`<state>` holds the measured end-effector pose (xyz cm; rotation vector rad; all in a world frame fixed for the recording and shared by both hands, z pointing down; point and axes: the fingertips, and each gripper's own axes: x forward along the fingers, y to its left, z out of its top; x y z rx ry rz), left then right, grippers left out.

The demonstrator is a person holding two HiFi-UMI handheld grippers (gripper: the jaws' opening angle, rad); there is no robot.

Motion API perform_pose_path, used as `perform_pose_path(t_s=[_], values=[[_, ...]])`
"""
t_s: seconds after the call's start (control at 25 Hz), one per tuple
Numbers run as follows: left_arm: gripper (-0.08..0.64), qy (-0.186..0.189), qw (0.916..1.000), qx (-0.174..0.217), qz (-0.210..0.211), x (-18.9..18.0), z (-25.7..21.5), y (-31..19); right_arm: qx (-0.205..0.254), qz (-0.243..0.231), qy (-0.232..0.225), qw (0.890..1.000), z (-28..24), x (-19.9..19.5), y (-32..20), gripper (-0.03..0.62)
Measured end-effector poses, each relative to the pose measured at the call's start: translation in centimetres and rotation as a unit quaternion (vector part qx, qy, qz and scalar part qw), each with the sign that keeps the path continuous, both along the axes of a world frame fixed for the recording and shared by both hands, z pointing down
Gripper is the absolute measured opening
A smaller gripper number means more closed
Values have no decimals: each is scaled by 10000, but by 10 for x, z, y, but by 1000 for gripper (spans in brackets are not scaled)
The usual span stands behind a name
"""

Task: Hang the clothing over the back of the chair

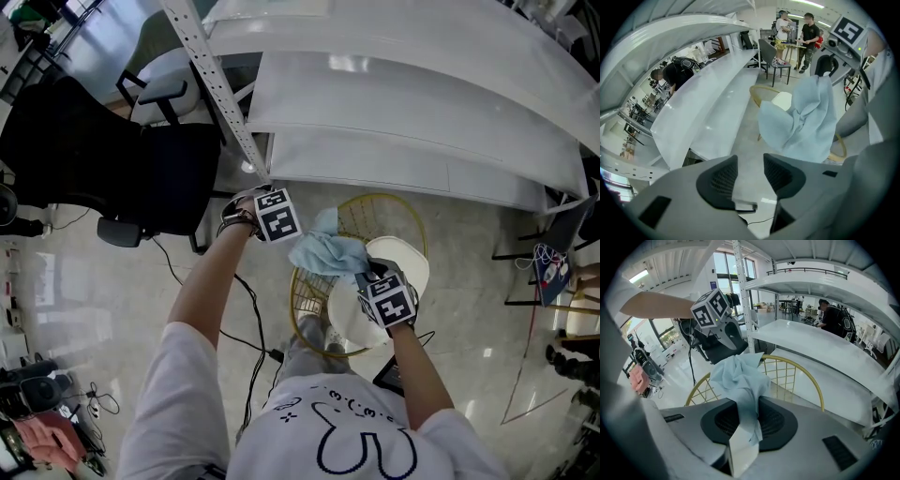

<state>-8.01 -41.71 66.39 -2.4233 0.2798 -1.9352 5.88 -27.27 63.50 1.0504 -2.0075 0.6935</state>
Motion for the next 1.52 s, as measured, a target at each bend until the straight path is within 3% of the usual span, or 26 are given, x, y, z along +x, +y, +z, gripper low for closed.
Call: perform_pose_path(t_s=[0.12, 0.4, 0.84, 1.2, 1.36, 1.48, 1.52], values=[[204, 172, 9998, 17, -61, 6, -8, 5, -235, -173, 68, 9996, 6, 0, 13, 3], [204, 407, 9990, -6, -174, 12, -17, 20, -543, -103, 202, 9983, 18, 9, 32, 3], [204, 660, 9976, -58, -221, 18, -30, 51, -1068, 418, 453, 9924, 44, 66, 59, 8], [204, 755, 9971, -56, -114, 28, -36, 75, -1056, 597, 644, 9905, 56, 95, 78, 13], [204, 785, 9969, -66, -63, 31, -38, 86, -1065, 636, 715, 9897, 61, 94, 85, 47], [204, 810, 9967, -55, -31, 32, -40, 91, -1048, 812, 786, 9880, 63, 100, 86, 183], [204, 823, 9966, -46, -20, 32, -42, 93, -989, 898, 765, 9881, 61, 101, 85, 190]])
